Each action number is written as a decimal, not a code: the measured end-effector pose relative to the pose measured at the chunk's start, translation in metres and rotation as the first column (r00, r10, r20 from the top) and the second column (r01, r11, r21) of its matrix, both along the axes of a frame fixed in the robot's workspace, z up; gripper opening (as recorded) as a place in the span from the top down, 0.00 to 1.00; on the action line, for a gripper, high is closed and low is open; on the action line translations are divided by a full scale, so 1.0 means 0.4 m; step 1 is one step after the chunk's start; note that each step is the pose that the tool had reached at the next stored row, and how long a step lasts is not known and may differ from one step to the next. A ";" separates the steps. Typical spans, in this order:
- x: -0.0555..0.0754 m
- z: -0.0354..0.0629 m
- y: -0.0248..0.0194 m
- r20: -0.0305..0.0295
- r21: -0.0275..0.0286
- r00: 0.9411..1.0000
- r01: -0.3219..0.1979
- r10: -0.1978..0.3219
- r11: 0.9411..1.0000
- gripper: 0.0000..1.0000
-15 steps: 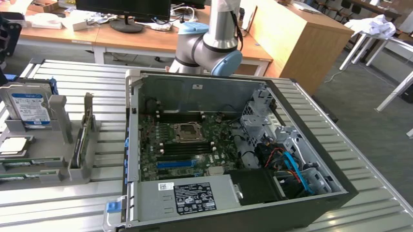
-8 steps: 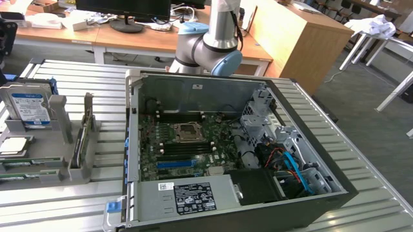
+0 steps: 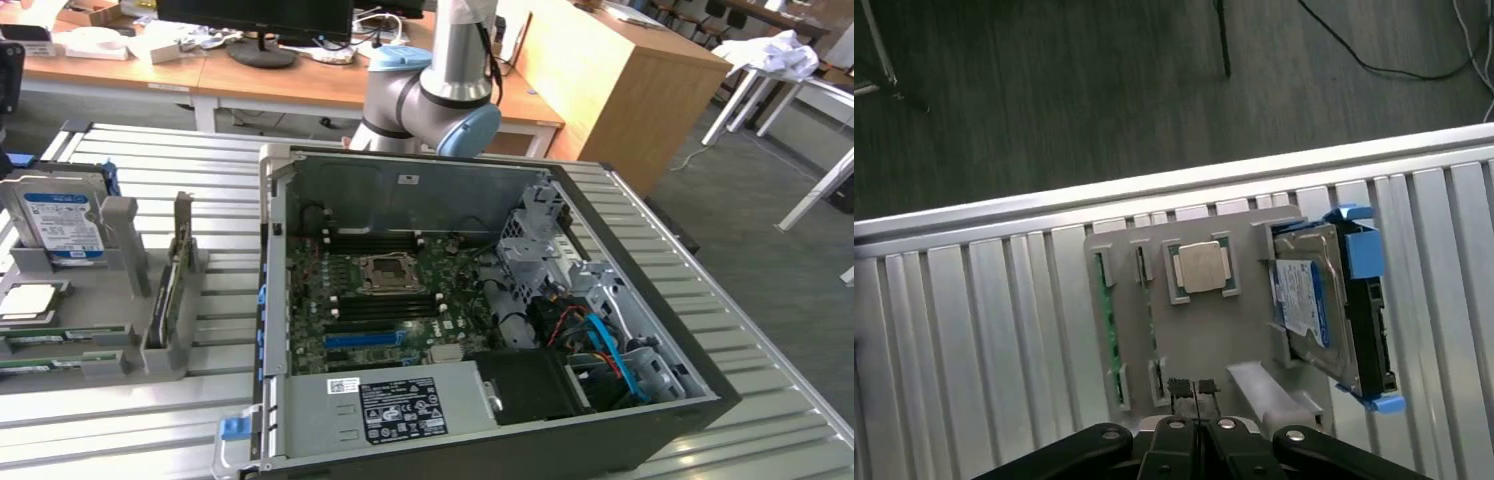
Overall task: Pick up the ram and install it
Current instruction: 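Pick up the ram and move it above insertion slot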
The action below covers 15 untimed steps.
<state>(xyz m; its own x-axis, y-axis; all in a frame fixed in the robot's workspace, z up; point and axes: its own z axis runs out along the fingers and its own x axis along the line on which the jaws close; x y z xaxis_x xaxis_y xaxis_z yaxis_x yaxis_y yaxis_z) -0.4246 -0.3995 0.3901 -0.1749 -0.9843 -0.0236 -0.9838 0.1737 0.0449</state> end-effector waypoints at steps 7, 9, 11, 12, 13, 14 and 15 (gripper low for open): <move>0.000 -0.001 0.000 0.000 0.000 0.992 -0.127 0.127 0.992 0.89; 0.000 -0.001 0.000 0.000 0.000 0.987 -0.163 0.163 0.987 0.89; 0.000 -0.001 0.000 0.000 0.000 0.980 -0.198 0.198 0.980 0.89; 0.000 -0.002 0.000 0.000 0.000 0.976 -0.216 0.216 0.976 0.89; 0.000 -0.002 0.000 0.000 0.000 0.974 -0.226 0.226 0.974 0.89; 0.000 -0.002 0.000 0.000 0.000 0.974 -0.227 0.227 0.974 0.89; 0.000 -0.002 0.000 0.000 0.000 0.974 -0.227 0.227 0.974 0.89</move>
<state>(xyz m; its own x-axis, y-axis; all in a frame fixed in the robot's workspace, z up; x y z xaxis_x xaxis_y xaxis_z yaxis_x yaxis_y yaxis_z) -0.4246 -0.3995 0.3895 0.0532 -0.9983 -0.0235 -0.9975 -0.0542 0.0451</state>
